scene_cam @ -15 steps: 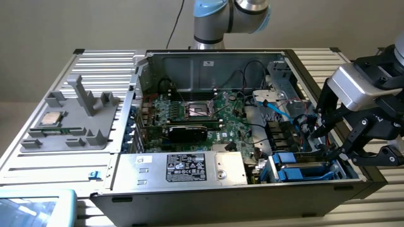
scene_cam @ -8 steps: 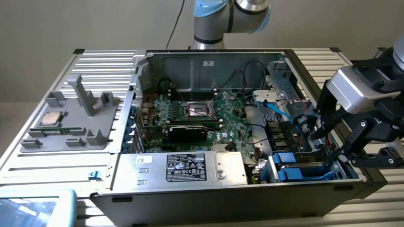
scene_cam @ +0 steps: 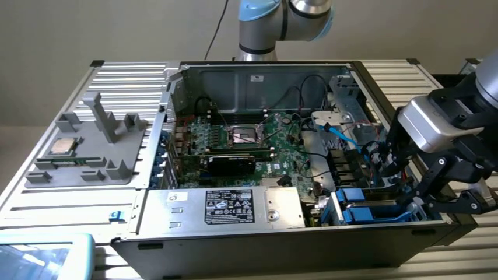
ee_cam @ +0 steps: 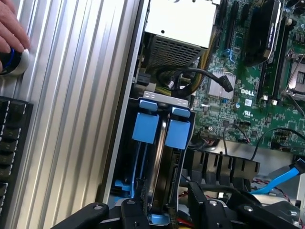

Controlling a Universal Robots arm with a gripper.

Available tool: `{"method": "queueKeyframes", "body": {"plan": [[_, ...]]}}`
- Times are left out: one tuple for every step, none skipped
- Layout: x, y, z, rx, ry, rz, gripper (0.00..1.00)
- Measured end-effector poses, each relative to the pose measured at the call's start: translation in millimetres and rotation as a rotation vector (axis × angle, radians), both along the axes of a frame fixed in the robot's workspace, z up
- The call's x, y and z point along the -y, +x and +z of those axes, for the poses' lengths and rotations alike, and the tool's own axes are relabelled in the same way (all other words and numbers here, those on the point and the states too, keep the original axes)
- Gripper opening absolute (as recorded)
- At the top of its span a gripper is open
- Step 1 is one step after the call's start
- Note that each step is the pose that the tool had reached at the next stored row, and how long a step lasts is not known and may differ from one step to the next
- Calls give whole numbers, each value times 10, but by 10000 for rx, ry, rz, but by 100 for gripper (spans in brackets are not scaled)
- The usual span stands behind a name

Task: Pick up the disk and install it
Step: 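Insert the first disk wire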

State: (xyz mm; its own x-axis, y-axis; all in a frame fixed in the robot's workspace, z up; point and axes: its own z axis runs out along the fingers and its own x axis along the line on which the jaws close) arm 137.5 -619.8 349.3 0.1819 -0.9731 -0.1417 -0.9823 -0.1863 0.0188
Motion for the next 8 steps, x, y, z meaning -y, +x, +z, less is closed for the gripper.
{"method": "queueKeyframes", "body": {"plan": [[0, 5, -7, 0, 3, 59, 47], [-1, 7, -9, 0, 5, 151, 47], [-1, 7, -10, 0, 10, 254, 47], [-1, 8, -11, 0, 23, 359, 47], [-2, 10, -13, 1, 40, 459, 47], [-3, 10, -13, 0, 51, 550, 47], [-4, 11, -14, 0, 58, 632, 47], [-7, 16, -15, 1, 66, 687, 47]]}}
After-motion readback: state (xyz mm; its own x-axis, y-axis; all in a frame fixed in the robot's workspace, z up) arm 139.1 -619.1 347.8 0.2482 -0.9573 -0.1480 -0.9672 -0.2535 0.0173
